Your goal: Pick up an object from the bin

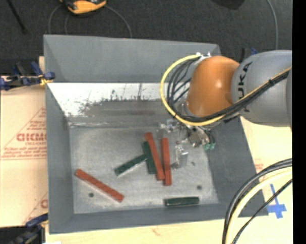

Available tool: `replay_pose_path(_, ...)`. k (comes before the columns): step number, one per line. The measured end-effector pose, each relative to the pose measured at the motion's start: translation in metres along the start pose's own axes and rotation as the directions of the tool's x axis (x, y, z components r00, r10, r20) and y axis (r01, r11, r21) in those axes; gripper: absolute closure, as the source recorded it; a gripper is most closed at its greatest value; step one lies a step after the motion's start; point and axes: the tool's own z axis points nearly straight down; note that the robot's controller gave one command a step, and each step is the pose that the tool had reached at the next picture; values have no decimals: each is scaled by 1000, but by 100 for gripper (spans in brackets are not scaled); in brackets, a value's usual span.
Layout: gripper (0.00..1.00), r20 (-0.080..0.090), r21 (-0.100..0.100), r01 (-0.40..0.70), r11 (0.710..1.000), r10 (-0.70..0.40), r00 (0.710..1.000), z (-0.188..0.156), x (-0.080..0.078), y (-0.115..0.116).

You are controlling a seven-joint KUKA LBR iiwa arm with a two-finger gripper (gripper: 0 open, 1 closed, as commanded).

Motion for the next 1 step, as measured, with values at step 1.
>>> replay_pose_path(1,0,4,0,-253,967,253,967,-2,-7,14)
